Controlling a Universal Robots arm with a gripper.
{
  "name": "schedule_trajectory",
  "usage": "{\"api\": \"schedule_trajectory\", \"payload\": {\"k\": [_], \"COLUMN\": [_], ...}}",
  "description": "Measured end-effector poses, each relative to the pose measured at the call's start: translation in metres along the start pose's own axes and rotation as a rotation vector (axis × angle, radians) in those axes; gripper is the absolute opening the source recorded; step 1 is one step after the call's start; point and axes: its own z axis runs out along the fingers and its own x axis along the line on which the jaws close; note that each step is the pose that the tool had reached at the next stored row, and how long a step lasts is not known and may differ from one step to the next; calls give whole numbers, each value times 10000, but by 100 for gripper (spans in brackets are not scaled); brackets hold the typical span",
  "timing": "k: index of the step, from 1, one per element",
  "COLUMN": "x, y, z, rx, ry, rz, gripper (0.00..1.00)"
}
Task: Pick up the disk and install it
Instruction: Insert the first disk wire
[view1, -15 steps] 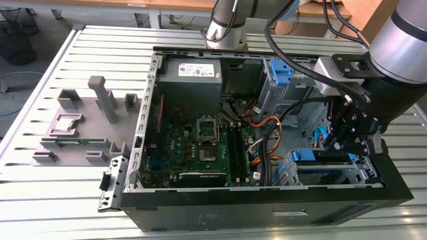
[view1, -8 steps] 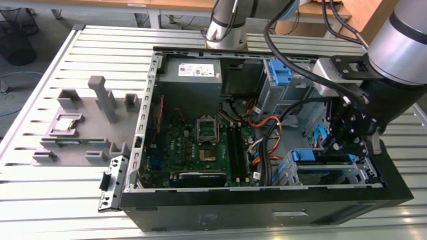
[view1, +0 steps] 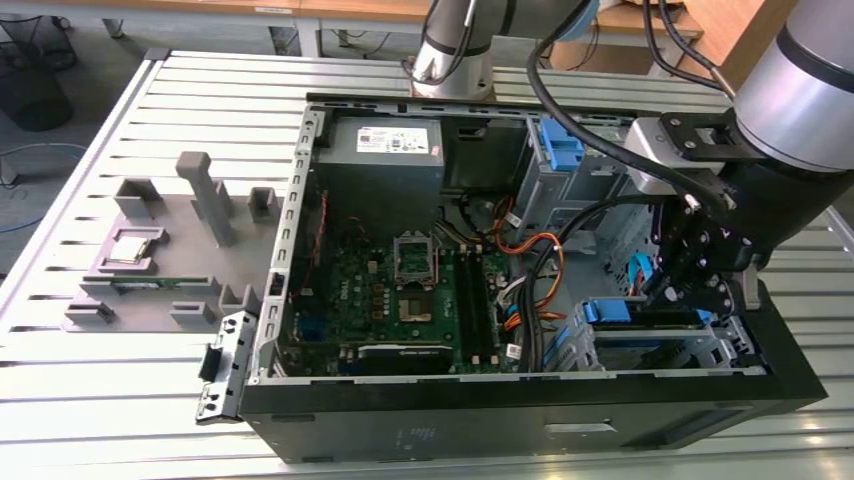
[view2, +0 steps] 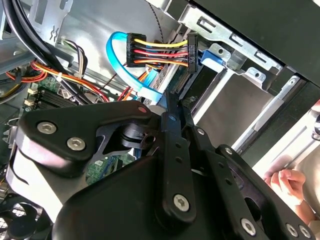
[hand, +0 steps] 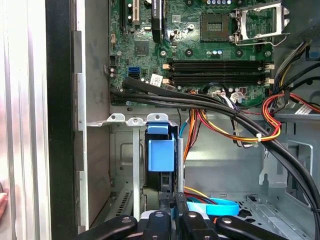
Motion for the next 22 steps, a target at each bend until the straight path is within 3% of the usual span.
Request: {"api": "schedule_trajectory", "payload": {"k": [8,13,22], "x": [1,0,3], "y": [-2,-2,11], "z": [-37,-31,-19], "rx": [0,100,108], "ry": [-1,-17,-25], "rz": [0,-305,-440], "gripper": [16,16,16]}}
